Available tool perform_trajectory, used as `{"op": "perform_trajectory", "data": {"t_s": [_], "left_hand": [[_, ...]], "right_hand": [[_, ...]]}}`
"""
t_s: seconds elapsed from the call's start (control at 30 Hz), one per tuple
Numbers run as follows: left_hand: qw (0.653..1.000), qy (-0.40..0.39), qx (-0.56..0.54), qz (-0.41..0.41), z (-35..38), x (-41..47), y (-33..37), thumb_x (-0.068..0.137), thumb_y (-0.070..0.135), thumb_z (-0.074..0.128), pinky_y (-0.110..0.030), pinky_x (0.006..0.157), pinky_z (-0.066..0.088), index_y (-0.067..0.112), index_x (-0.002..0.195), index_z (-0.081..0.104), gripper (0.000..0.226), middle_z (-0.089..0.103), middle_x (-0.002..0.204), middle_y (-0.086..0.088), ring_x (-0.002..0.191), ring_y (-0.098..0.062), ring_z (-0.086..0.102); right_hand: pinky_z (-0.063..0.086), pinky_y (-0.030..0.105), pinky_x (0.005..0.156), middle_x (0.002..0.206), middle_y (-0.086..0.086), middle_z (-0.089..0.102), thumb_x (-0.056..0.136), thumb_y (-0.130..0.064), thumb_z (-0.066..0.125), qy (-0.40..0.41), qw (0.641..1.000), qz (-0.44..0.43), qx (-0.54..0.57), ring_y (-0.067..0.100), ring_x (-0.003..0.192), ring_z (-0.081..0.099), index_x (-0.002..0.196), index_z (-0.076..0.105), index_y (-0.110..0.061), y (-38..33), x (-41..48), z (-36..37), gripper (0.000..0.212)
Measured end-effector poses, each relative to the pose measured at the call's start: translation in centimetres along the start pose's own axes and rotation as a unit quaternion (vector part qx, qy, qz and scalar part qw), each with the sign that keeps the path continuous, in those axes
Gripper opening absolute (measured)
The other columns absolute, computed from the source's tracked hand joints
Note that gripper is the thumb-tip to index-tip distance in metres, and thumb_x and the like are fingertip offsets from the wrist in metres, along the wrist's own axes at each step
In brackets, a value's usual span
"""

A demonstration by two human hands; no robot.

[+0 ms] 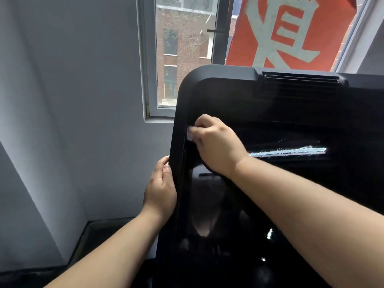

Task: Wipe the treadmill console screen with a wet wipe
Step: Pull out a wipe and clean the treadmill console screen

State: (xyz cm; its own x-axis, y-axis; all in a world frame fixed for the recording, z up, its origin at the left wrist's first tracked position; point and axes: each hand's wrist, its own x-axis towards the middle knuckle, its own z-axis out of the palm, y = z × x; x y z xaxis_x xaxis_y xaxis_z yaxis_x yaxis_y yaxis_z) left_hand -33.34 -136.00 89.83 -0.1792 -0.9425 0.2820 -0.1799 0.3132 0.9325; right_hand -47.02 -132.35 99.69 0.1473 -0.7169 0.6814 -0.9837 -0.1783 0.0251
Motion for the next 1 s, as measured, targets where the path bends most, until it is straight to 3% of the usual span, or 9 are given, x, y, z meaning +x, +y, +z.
{"op": "perform_trajectory", "data": {"t_s": [0.07,0.13,0.23,0.4,0.5,0.6,0.77,0.83,1.0], "left_hand": [[1.0,-0.008,0.003,0.003,-0.2,0.0,0.0,0.102,0.029,0.027,-0.017,0.076,0.035,0.034,0.128,0.05,0.034,0.06,0.11,0.013,0.1,-0.008,0.053],[1.0,-0.02,0.004,0.004,-0.5,0.1,-0.1,0.102,0.03,0.027,-0.004,0.071,0.033,0.036,0.127,0.049,0.034,0.058,0.107,0.019,0.096,0.0,0.053],[0.999,-0.033,-0.012,0.004,-0.7,0.1,-0.3,0.103,0.03,0.028,-0.007,0.078,0.033,0.034,0.131,0.049,0.035,0.058,0.117,0.016,0.107,-0.003,0.052],[0.999,-0.045,0.007,0.022,-0.8,-0.4,-0.4,0.103,0.031,0.027,-0.013,0.085,0.031,0.031,0.137,0.045,0.038,0.054,0.124,0.015,0.112,-0.003,0.048],[0.997,-0.065,0.039,0.033,-1.4,-0.6,-0.8,0.104,0.033,0.026,-0.012,0.091,0.025,0.031,0.141,0.04,0.04,0.048,0.128,0.018,0.117,0.003,0.04],[0.995,-0.077,0.048,0.034,-1.8,-1.1,-1.3,0.103,0.033,0.028,-0.014,0.096,0.025,0.031,0.142,0.039,0.04,0.048,0.136,0.015,0.126,-0.003,0.04],[0.995,-0.077,0.061,0.023,-2.2,-1.4,-2.1,0.102,0.035,0.031,-0.025,0.102,0.034,0.033,0.141,0.041,0.041,0.052,0.138,0.009,0.128,-0.011,0.045],[0.993,-0.088,0.074,0.027,-2.6,-1.8,-2.4,0.102,0.036,0.031,-0.025,0.1,0.034,0.037,0.141,0.041,0.04,0.053,0.136,0.011,0.125,-0.008,0.046],[0.991,-0.101,0.089,0.023,-3.7,-3.2,-2.6,0.102,0.035,0.033,-0.013,0.086,0.034,0.04,0.139,0.041,0.039,0.058,0.115,0.014,0.109,-0.004,0.051]], "right_hand": [[0.051,0.03,0.068,0.085,0.008,0.061,0.076,0.001,0.064,-0.013,1.0,-0.016,0.001,0.029,0.075,0.056,0.085,0.076,-0.013,1.5,-0.5,-1.3,0.02],[0.049,0.031,0.073,0.09,0.011,0.059,0.08,-0.003,0.061,0.075,0.994,0.083,-0.017,0.032,0.08,0.057,0.09,0.077,-0.013,3.8,-0.5,-2.7,0.021],[0.045,0.031,0.078,0.095,0.011,0.054,0.086,-0.008,0.053,0.105,0.976,0.192,-0.02,0.031,0.086,0.054,0.091,0.074,-0.01,3.1,-2.2,-2.0,0.022],[0.048,0.028,0.071,0.09,0.005,0.06,0.077,-0.003,0.051,-0.073,0.994,-0.033,0.071,0.024,0.078,0.056,0.089,0.072,-0.014,-3.0,-7.2,0.5,0.026],[0.045,0.032,0.077,0.087,0.012,0.064,0.073,-0.002,0.056,0.061,0.992,0.106,0.011,0.033,0.081,0.06,0.085,0.067,-0.008,0.9,-5.9,-1.8,0.018],[0.039,0.024,0.076,0.085,0.016,0.063,0.074,-0.003,0.061,0.185,0.945,0.268,-0.004,0.034,0.08,0.061,0.085,0.07,-0.007,3.0,-5.6,-3.1,0.014],[0.053,0.038,0.064,0.079,0.01,0.064,0.07,-0.002,0.067,-0.033,0.998,-0.005,0.052,0.033,0.07,0.061,0.08,0.073,-0.013,-5.0,-9.7,2.3,0.016],[0.053,0.04,0.062,0.078,0.012,0.063,0.071,-0.005,0.065,-0.072,0.996,-0.023,0.053,0.034,0.069,0.061,0.079,0.072,-0.012,-3.9,-9.8,1.6,0.013],[0.049,0.033,0.077,0.086,0.014,0.065,0.078,-0.01,0.061,0.155,0.95,0.271,-0.014,0.034,0.081,0.063,0.089,0.075,-0.01,3.1,-7.6,-3.5,0.018]]}}
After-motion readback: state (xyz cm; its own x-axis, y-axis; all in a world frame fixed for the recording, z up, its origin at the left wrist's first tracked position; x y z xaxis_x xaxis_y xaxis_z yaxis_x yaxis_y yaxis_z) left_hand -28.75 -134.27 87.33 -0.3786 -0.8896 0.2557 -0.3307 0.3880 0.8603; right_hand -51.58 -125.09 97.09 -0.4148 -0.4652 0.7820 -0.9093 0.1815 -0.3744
